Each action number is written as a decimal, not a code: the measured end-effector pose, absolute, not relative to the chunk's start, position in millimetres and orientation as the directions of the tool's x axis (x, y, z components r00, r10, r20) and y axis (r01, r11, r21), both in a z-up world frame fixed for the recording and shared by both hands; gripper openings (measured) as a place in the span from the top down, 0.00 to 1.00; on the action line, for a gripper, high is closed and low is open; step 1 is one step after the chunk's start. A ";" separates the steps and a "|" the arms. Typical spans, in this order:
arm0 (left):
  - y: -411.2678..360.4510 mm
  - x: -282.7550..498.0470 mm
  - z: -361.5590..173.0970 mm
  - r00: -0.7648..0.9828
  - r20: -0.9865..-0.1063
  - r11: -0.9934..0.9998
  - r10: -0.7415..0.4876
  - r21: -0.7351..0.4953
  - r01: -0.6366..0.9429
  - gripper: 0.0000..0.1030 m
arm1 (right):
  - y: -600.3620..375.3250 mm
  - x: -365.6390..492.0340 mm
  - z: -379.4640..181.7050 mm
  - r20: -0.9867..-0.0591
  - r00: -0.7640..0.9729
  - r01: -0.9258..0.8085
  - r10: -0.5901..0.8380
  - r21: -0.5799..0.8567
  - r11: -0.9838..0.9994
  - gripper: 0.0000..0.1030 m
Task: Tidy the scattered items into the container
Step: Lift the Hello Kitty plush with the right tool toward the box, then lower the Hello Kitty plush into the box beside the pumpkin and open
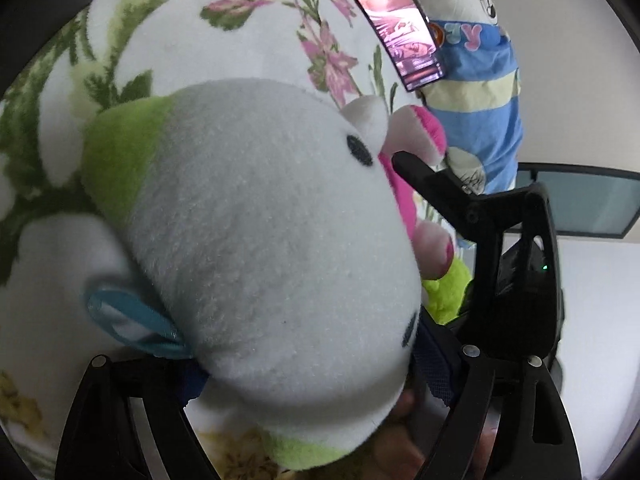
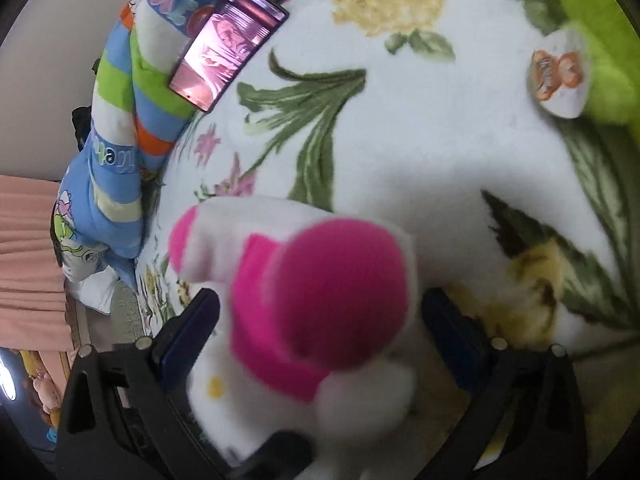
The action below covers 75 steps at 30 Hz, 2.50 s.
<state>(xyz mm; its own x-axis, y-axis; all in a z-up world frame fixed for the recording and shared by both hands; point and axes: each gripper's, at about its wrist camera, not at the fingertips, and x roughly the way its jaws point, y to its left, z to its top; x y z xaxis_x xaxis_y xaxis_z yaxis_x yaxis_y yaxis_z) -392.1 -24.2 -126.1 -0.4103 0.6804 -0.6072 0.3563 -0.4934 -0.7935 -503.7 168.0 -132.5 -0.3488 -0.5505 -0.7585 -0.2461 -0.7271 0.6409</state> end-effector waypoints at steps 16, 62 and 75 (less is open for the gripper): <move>-21.8 -366.7 -64.3 -0.442 -0.544 -0.522 0.713 -0.833 0.184 0.25 | 164.0 -443.7 -65.9 -0.702 -0.464 -0.138 -0.541 0.660 -0.739 0.43; -300.2 -270.7 -6.9 -0.655 -0.514 -0.526 0.554 -0.826 0.203 0.25 | -99.9 -373.3 16.5 -0.623 -0.290 0.141 -0.727 0.724 -0.676 0.39; -289.7 -273.5 -6.7 -0.648 -0.579 -0.573 0.496 -0.778 0.256 0.24 | -95.9 -377.3 10.1 -0.630 -0.263 0.119 -0.731 0.731 -0.672 0.22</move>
<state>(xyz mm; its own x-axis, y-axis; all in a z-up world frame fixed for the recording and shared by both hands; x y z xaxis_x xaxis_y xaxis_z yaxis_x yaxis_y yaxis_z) -273.5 -289.7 -6.7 -0.6475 0.4958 -0.5787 0.2565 -0.5733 -0.7782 -377.3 -95.9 10.1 -0.2634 -0.7310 -0.6295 0.1191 -0.6722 0.7307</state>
